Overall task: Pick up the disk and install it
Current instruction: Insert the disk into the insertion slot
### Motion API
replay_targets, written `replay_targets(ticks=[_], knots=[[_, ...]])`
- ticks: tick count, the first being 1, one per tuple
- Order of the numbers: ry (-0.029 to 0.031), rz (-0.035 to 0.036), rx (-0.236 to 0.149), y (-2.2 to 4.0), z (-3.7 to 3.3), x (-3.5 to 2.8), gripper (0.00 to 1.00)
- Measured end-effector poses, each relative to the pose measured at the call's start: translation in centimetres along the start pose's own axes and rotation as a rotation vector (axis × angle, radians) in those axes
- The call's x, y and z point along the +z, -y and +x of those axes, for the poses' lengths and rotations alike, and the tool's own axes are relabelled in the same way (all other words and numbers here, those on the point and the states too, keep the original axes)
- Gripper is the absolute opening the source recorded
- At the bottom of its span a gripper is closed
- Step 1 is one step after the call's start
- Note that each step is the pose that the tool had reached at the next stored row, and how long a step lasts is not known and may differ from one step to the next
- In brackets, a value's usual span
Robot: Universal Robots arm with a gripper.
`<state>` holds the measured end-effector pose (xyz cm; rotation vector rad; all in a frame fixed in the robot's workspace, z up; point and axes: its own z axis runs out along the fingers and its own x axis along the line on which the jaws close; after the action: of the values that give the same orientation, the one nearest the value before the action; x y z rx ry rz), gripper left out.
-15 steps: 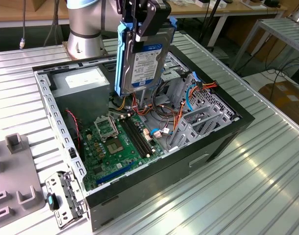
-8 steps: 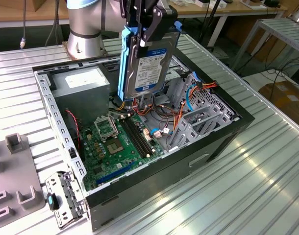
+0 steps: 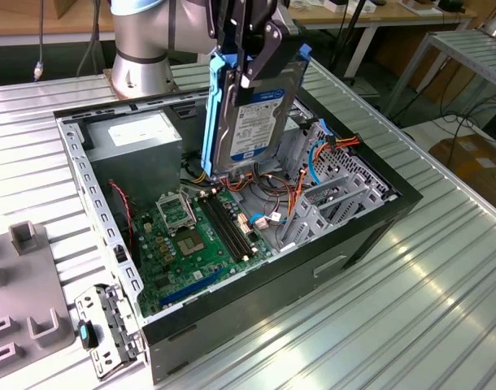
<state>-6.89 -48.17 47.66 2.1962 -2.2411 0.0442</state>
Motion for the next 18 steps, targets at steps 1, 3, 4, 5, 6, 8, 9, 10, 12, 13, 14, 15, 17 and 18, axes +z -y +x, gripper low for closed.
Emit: replay_targets(ticks=[1,3,4,5,6,8,9,10,12,13,14,15,17,18], knots=[[-0.0001,0.0,0.0,0.0,0.21,0.01,0.37],[-0.0001,-0.0001,0.0,0.01,0.65,0.03,0.37],[0.0,0.0,0.0,0.02,0.89,0.05,0.37],[0.0,0.0,0.0,0.02,1.09,0.06,0.37],[0.0,0.0,0.0,0.03,1.35,0.07,0.37],[0.0001,-0.0001,0.0,0.07,1.81,0.08,0.37],[0.0003,0.0,0.0,0.1,1.96,0.1,0.37],[0.0002,-0.0001,0.001,0.15,2.05,0.12,0.37],[0.0004,0.0,0.002,0.42,2.16,0.18,0.37],[0.0002,-0.0001,0.002,0.62,2.18,0.18,0.37],[0.0002,-0.0001,0.003,0.84,2.2,0.21,0.37],[0.0002,-0.0001,0.003,1.03,2.22,0.22,0.37],[0.0002,-0.0001,0.004,1.4,2.26,0.26,0.37],[0.0002,-0.0002,0.005,1.63,2.28,0.28,0.37]])
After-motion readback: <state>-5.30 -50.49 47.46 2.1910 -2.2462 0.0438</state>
